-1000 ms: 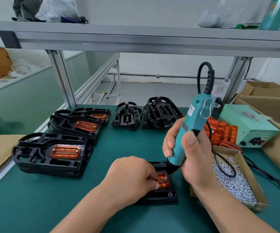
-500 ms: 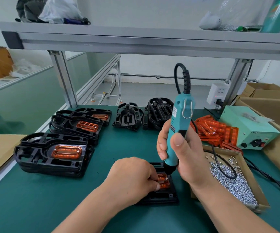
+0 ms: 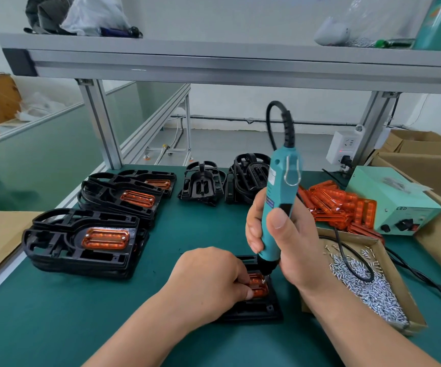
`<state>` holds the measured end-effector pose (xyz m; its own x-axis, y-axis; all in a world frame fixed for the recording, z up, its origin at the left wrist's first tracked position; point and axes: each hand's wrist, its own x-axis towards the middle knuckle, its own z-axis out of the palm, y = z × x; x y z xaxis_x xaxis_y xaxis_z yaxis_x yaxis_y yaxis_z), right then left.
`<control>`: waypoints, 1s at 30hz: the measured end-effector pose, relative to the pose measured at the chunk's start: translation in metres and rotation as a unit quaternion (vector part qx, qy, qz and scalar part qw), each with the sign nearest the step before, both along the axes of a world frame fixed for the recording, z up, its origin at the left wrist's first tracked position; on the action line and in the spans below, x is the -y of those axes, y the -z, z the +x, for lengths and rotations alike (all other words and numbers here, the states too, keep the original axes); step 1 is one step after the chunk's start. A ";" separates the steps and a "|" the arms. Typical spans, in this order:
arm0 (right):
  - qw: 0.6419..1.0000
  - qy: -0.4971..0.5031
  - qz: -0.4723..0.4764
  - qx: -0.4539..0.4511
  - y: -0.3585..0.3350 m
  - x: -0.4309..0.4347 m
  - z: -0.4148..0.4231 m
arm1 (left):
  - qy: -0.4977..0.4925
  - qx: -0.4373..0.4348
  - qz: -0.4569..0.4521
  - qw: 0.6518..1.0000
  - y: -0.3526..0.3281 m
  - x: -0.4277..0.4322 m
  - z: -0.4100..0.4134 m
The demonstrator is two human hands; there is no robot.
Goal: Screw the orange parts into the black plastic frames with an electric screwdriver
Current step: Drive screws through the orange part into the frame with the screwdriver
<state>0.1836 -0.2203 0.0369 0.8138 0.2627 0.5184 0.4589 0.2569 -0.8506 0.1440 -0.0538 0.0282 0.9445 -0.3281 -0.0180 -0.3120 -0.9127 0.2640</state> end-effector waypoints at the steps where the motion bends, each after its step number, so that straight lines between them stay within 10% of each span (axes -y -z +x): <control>1: 1.000 -0.002 -0.008 0.003 0.001 -0.001 -0.001 | 0.000 -0.002 0.000 1.000 0.000 0.000 0.000; 30: 0.991 0.028 0.126 0.025 -0.012 -0.001 -0.007 | 0.004 0.004 0.001 1.000 0.000 -0.001 -0.001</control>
